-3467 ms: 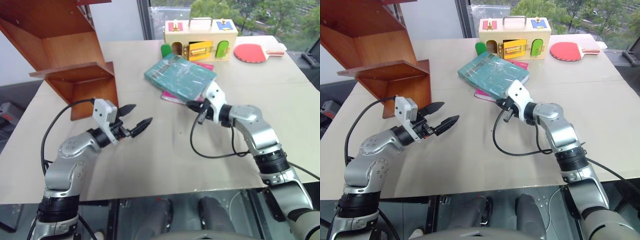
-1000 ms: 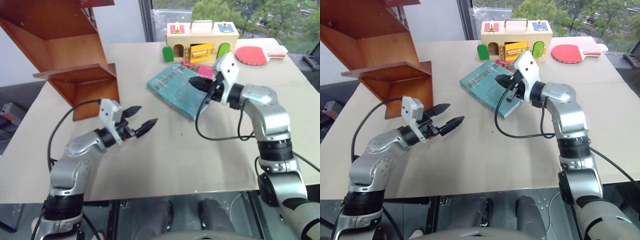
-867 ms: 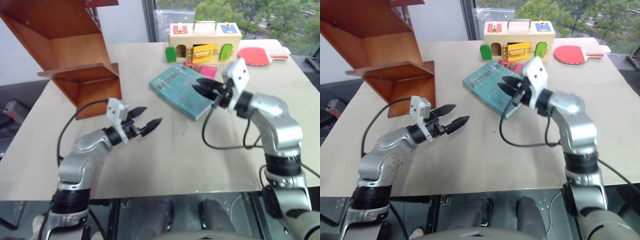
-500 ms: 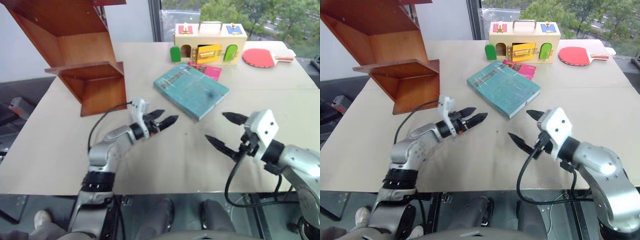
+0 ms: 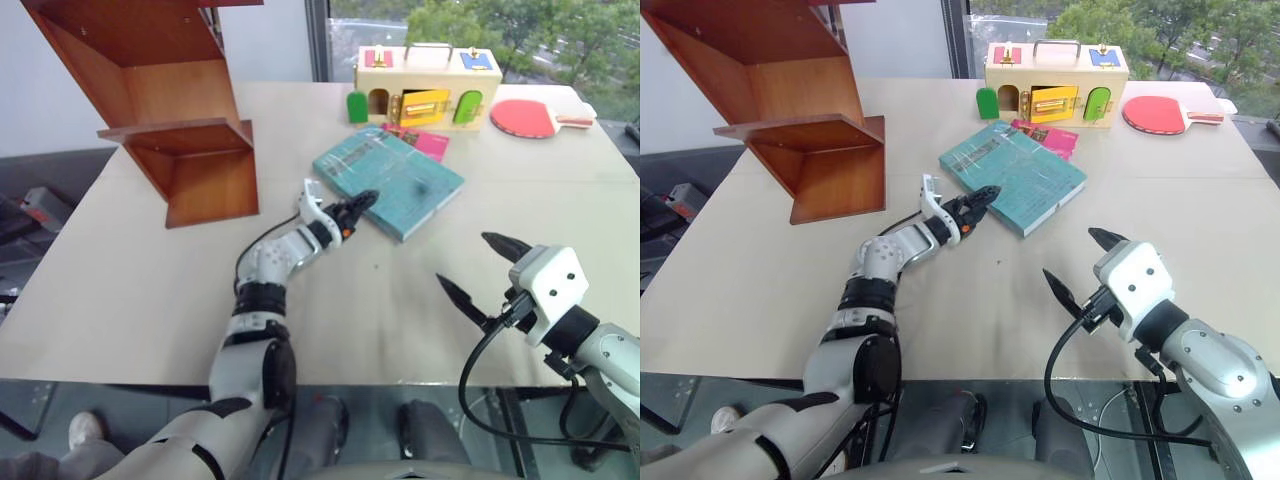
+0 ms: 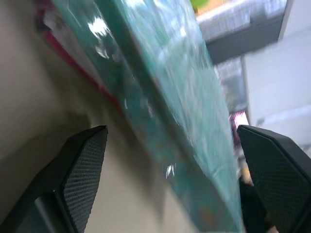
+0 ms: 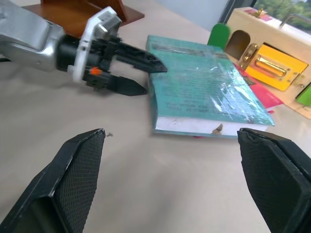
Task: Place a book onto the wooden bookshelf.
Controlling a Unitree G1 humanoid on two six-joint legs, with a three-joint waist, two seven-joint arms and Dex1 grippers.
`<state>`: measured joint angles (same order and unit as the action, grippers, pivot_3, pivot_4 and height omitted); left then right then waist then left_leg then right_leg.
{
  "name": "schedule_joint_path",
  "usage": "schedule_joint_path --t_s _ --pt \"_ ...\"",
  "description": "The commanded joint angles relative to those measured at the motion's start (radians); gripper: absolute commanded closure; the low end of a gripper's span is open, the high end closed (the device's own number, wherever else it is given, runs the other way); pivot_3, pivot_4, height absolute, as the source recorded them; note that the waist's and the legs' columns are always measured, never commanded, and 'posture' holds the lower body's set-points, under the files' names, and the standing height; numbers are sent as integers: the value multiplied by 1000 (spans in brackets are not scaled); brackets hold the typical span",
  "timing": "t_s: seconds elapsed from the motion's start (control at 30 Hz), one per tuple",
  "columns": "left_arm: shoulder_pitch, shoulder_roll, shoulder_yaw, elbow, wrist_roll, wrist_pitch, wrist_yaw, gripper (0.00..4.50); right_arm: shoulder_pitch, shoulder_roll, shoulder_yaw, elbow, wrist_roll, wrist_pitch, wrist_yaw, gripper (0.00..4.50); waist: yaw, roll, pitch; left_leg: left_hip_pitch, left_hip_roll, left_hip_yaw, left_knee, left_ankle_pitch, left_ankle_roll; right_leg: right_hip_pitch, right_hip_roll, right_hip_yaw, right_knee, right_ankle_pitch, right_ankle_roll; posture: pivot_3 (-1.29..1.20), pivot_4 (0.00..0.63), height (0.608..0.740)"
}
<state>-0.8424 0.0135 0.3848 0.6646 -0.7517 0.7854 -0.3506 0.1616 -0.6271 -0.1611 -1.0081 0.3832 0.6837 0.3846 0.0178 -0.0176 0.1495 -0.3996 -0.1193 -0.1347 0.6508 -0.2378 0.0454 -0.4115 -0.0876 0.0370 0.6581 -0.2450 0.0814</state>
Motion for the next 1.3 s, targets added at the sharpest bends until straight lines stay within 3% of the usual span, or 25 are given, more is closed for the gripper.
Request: schedule_joint_path --t_s 0.03,0.2,0.33,0.4,0.43,0.57,0.77,0.93,1.03,1.17,1.3 --pt "-51 -20 52 90 -27 -34 11 0 8 -21 2 -39 3 -41 -44 45 0 0 0 0 0 0 0 0 0 0 0 0 0 0 0 0 150 740" --pt "-81 -26 116 158 -61 -21 32 0 19 -38 4 -39 3 -52 -74 45 -1 -1 0 0 0 0 0 0 0 0 0 0 0 0 0 0 150 740" --pt "-93 -28 153 184 -80 -1 49 1697 25 -49 8 -39 4 -56 -86 0 -2 -1 1 0 0 0 0 0 0 0 0 0 0 0 0 0 150 740" --pt "-79 -26 172 168 -103 44 68 2231 26 -53 8 -39 5 -56 -89 0 -2 -1 0 0 0 0 0 0 0 0 0 0 0 0 0 0 150 740" --pt "-68 -25 175 149 -110 63 75 2829 25 -54 8 -39 5 -55 -90 0 -2 -1 0 0 0 0 0 0 0 0 0 0 0 0 0 0 150 740" --pt "-38 -26 194 79 -153 129 111 4439 17 -53 11 -39 6 -49 -89 0 -2 -1 0 0 0 0 0 0 0 0 0 1 0 0 0 0 150 740" --pt "25 -11 169 -171 -261 307 137 4439 -15 -40 22 -39 3 -30 -76 0 -4 -1 1 0 1 1 0 0 0 -1 1 2 1 0 0 0 150 740" --pt "29 101 -69 -504 -209 302 -96 4439 -46 -22 23 -21 10 -34 -63 0 -3 -4 3 -1 0 1 0 0 0 -2 1 2 2 0 0 0 150 740" --pt "-41 150 -100 -538 -200 269 -153 4439 -73 -14 30 3 9 -41 -51 0 0 -4 3 0 0 1 0 0 0 -1 1 2 1 0 0 0 150 740" --pt "-69 294 -308 -653 34 -12 -382 4439 -103 -6 37 30 5 -48 -36 0 -6 -3 3 1 0 2 -1 0 0 -1 1 3 1 0 -1 0 150 740" --pt "-141 517 -539 -602 521 -682 -556 4439 -129 5 43 65 2 -68 -20 0 -7 -2 4 1 2 4 -3 0 0 -2 0 6 0 0 -1 0 150 740"
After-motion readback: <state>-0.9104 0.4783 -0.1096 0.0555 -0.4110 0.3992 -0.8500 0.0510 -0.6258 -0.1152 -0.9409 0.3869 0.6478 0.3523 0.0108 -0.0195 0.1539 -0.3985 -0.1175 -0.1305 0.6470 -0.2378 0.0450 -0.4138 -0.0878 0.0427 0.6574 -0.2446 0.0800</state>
